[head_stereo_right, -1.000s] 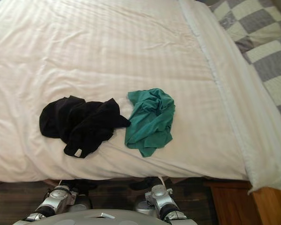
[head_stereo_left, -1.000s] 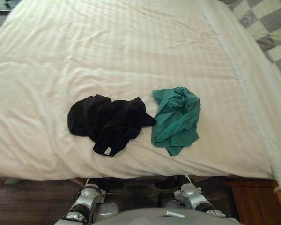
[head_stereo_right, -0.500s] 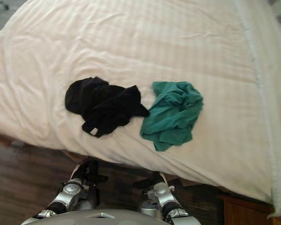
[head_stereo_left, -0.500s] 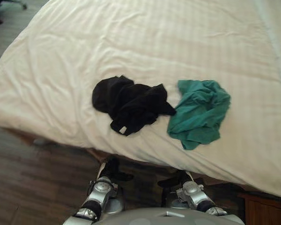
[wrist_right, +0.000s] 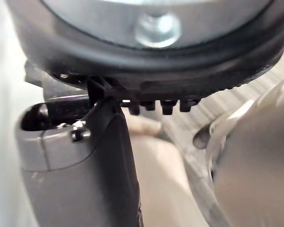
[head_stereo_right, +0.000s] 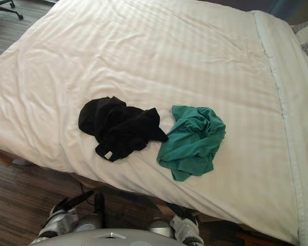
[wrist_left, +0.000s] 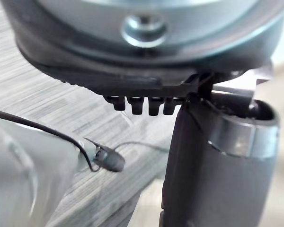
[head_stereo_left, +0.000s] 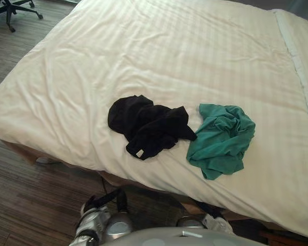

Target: Tidy up the quilt and then pick up the clothes from the bed and put them into the laundry hamper

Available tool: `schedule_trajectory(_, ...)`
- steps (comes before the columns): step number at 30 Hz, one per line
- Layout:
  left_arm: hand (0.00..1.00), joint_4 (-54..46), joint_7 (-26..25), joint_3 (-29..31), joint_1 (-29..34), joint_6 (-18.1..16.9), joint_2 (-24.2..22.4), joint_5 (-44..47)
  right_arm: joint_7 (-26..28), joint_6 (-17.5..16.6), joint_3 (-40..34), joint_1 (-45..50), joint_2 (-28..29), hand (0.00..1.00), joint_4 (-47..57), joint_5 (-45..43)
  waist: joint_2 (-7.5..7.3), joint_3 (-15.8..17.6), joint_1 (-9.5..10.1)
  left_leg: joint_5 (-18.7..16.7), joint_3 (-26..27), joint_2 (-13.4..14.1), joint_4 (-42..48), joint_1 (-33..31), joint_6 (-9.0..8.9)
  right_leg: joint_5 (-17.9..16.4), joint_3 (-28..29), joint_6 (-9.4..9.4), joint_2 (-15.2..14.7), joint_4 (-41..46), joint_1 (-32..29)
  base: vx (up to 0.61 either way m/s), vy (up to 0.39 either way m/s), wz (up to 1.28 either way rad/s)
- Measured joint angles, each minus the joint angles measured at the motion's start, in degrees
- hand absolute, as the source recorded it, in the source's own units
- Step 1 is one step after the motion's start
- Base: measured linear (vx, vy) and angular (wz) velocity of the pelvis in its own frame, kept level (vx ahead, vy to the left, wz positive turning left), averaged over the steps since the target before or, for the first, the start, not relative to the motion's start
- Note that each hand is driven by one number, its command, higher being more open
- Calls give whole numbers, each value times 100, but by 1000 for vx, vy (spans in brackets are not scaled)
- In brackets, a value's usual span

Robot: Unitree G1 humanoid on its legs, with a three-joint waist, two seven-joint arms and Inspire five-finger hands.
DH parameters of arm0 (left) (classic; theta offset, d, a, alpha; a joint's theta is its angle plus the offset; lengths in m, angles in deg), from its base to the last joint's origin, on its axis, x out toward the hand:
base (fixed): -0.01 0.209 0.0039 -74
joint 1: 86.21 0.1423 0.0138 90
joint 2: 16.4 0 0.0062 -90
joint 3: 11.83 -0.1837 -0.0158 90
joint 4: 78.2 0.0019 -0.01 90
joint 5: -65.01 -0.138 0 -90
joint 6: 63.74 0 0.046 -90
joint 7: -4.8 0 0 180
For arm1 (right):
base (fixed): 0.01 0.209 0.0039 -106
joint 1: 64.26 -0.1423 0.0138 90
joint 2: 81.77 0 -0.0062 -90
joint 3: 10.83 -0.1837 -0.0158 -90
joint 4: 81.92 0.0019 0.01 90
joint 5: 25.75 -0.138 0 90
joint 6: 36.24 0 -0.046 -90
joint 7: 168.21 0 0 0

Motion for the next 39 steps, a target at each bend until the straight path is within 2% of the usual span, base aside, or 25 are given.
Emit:
schedule_trajectory(2, 100, -1, 18, 1415, 317, 63, 52, 265, -20, 13, -1152, 399, -20, 100, 42, -468, 30, -200, 13, -54, 53, 45, 0, -58, 24, 37, -25, -57, 31, 40, -63, -2, -10, -6)
schedule_trajectory(3, 100, -3, 12, 2023, 394, 67, 101, 434, -40, 20, -1686, 486, -40, 100, 45, -657, -8, -244, 14, -53, 73, 45, 0, -61, 24, 36, -24, -57, 29, 42, -63, 0, 0, 0)
schedule_trajectory(7, 100, -8, 32, 2989, 524, 89, 245, 767, -115, 102, -2712, 536, -293, 100, 43, -905, 81, -372, 6, -38, 113, 44, 0, -96, 32, 36, -22, -57, 20, 30, -110, -30, -11, -5)
schedule_trajectory(10, 100, -8, 33, 3235, 483, 148, 529, 960, -186, 127, -3295, 450, -781, 100, 42, -912, 200, -657, -6, 1, 127, 30, -1, -167, 33, 15, -28, -84, 16, -70, -125, -58, -10, -1)
schedule_trajectory(12, 100, 37, 38, 3236, 312, 180, 1013, 1284, -242, 133, -3560, 196, -1347, 100, 32, -910, 187, -800, -19, 59, 154, -7, -1, -219, 14, -194, -39, -257, -2, -217, -125, -90, -30, -7)
schedule_trajectory(13, 100, 75, 40, 3237, 260, 180, 1182, 1342, -254, 133, -3559, 137, -1487, 100, 31, -906, 151, -844, -21, 85, 155, -41, -2, -263, 13, -319, -45, -275, -27, -261, -136, -113, -63, 7)
schedule_trajectory(14, 100, 135, 42, 3235, 109, 177, 1503, 1460, -288, 132, -3553, -9, -1830, 100, 28, -897, 151, -869, -93, 154, 102, -63, -2, -316, 9, -417, -85, -102, -44, -295, -154, -110, -74, 25)
schedule_trajectory(15, 100, 237, 23, 3231, -26, 173, 1800, 1580, -327, 130, -3477, -152, -2195, 100, 33, -839, 193, -919, -159, 171, 36, -42, -2, -371, 9, -443, -147, -106, -15, -250, -198, -99, -69, 27)
schedule_trajectory(18, 100, 248, -39, 3213, -193, 112, 2277, 1929, -463, 129, -2894, -225, -2802, 100, 214, -686, 301, -1001, -158, 237, 13, -23, -2, -384, 12, -445, -150, -105, 4, -237, -217, -42, -21, 5)
schedule_trajectory(20, 100, -359, -265, 2956, -154, -90, 2511, 2233, -758, 131, -2174, -193, -2757, 100, 1226, -340, 317, -1052, -175, 276, 8, -32, -1, -436, 42, -425, -143, -79, -4, -221, -267, 0, 0, 0)
schedule_trajectory(21, 100, -583, -284, 2884, -123, -117, 2512, 2236, -795, 131, -2085, -169, -2707, 100, 1456, -343, 307, -1087, -175, 280, 2, -33, 0, -481, 46, -425, -146, -79, -5, -213, -314, 43, -14, 7)
schedule_trajectory(23, 100, -2043, -481, 2383, 99, -500, 2540, 2228, -1121, 113, -1565, -75, -2294, 100, 2824, -76, 273, -1188, -170, 312, -27, -36, 1, -596, 3, -385, -144, -12, -5, -164, -427, 47, -14, 5)
schedule_trajectory(24, 100, -2403, -521, 2314, 148, -569, 2541, 2225, -1175, 107, -1495, -35, -2167, 100, 3156, -7, 242, -1207, -167, 311, -26, -39, 1, -605, 2, -385, -136, -13, -7, -163, -440, 44, -10, 0)
schedule_trajectory(25, 100, -3172, -634, 2171, 269, -647, 2539, 2184, -1265, 84, -1393, -2, -1896, 100, 3730, 271, 183, -1274, -160, 307, -21, -41, 2, -637, -2, -385, -104, -13, -9, -151, -488, 46, -5, 1)
schedule_trajectory(28, 100, -4888, -912, 1766, 352, -749, 2449, 1388, -1430, -29, -1274, -21, -1495, 100, 4586, 794, 109, -1336, -152, 314, -59, -50, 3, -647, 7, -359, 12, -38, -11, -57, -525, 38, 4, 8)
schedule_trajectory(29, 100, -5234, -944, 1596, 358, -818, 2400, 1133, -1444, -29, -1270, -37, -1490, 100, 4739, 794, 130, -1346, -146, 316, -71, -51, 4, -646, 11, -324, 23, -61, -8, -55, -524, 14, 20, 8)
schedule_trajectory(32, 100, -6152, -942, 908, 365, -942, 2105, 813, -1491, -30, -1007, -40, -1494, 100, 5385, 1158, 315, -1276, -145, 343, -57, -53, 3, -618, 43, -241, 167, -11, -8, -63, -526, -39, 22, -8)
schedule_trajectory(37, 100, -7078, -738, -343, 450, -944, 1169, 505, -1455, -30, -494, -20, -1497, 100, 6012, 1455, 633, -1114, -161, 337, 79, 15, 0, -574, 26, -243, 335, -6, 24, -145, -561, -95, 1, -21)
schedule_trajectory(39, 100, -7393, -620, -832, 578, -934, 858, 55, -1378, -30, -179, 54, -1494, 100, 6188, 1472, 732, -1049, -180, 362, 187, 105, 1, -566, 7, -204, 488, 60, 94, -172, -636, -125, -18, -35)
